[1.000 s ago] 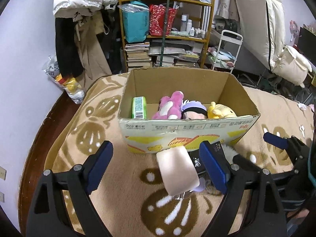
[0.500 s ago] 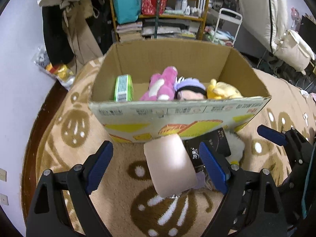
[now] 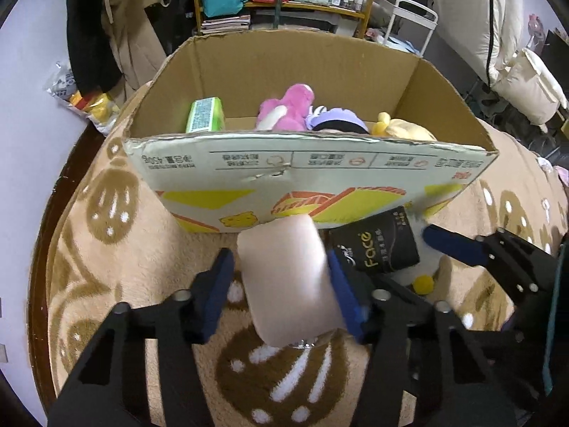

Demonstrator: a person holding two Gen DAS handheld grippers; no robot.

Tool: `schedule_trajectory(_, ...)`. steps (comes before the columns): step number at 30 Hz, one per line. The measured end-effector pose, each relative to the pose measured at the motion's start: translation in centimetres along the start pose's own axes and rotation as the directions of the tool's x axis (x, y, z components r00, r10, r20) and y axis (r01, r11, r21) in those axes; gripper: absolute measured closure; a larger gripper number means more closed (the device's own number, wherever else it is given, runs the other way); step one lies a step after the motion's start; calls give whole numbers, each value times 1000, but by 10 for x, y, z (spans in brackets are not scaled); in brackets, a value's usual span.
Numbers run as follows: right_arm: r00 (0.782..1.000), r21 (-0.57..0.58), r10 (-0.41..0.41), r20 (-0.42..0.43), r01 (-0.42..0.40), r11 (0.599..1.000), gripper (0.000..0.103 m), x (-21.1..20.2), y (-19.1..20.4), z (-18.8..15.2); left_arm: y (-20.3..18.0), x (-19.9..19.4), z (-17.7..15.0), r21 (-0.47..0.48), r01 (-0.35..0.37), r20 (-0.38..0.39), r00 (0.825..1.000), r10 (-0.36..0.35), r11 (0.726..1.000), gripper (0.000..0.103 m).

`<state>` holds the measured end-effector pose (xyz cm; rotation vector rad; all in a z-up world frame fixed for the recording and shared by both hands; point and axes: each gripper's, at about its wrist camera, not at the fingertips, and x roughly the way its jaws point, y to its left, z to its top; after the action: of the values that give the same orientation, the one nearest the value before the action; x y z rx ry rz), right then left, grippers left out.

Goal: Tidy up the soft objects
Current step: 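Lower left tool to pink roll-cake plush while right tool lowers to black tissue pack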

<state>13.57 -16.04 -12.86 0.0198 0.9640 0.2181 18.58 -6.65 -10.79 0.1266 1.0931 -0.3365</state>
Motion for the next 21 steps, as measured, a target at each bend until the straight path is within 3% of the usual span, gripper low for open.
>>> schedule_trajectory(8,1000,-58,-14,15,15,998,39,8,13,0,5,1,-3,1,37,-12,999,-37,999,73)
schedule_trajectory(21,999,-94,-43,0,42,995,36,17,16,-1,15,12,-3,-34,86,-40,995,-88,996,65)
